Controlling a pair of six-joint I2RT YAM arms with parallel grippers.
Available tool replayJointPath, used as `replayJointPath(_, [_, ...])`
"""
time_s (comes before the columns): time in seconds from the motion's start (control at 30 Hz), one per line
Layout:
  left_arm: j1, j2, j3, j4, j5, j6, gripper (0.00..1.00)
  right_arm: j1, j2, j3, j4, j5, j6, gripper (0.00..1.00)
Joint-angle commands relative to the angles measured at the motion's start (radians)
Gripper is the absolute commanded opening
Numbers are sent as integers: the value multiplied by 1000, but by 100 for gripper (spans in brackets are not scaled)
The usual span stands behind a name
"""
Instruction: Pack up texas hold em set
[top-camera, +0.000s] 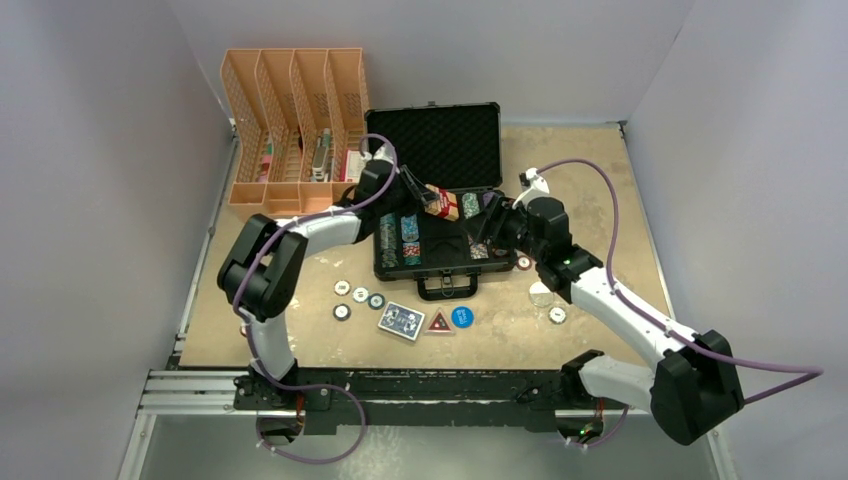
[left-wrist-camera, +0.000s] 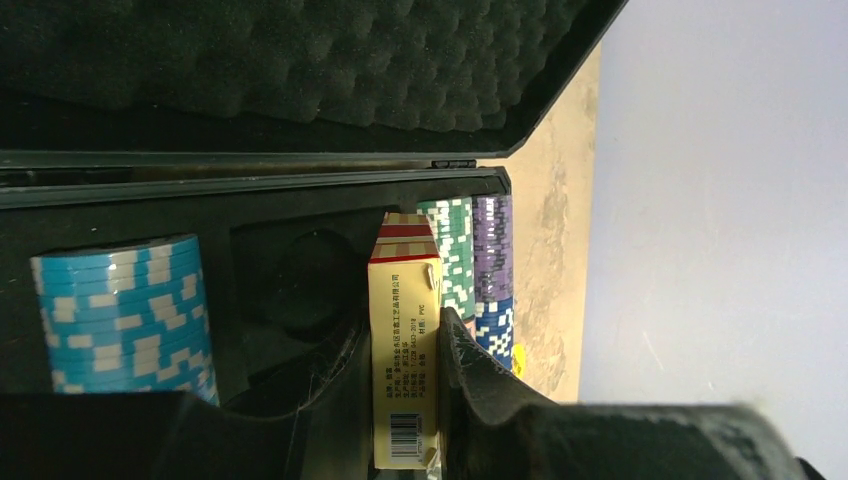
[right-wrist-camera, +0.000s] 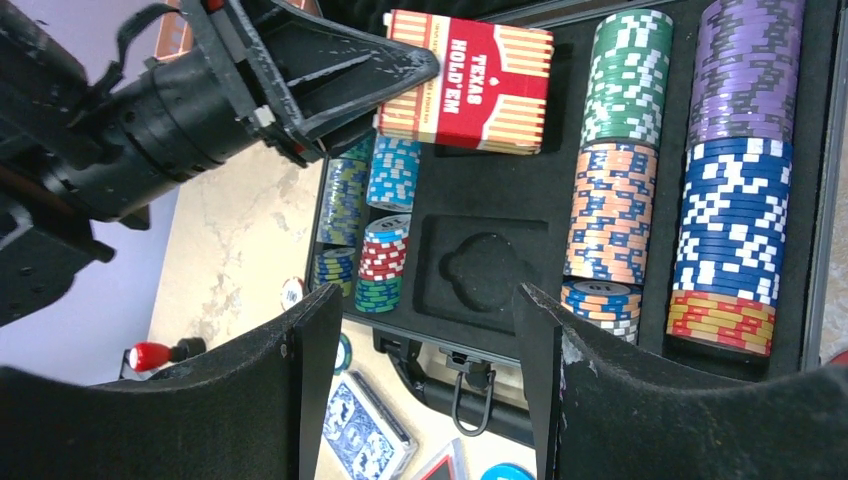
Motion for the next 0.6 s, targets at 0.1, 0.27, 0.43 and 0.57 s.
replayJointPath(0.1, [-25, 54, 37, 151, -22, -99, 0, -3, -28, -16, 65, 19, 26, 66])
replayJointPath(0.27, [-29, 53, 74, -2, -76, -44, 28, -2, -20, -15, 61, 27, 31, 67])
replayJointPath(0.43, [-30, 24, 224, -337, -227, 142, 56, -4, -17, -17, 61, 35, 32, 69])
replayJointPath(0.57, [-35, 18, 306, -530, -395, 216, 64, -6, -10, -24, 72, 42, 30, 70])
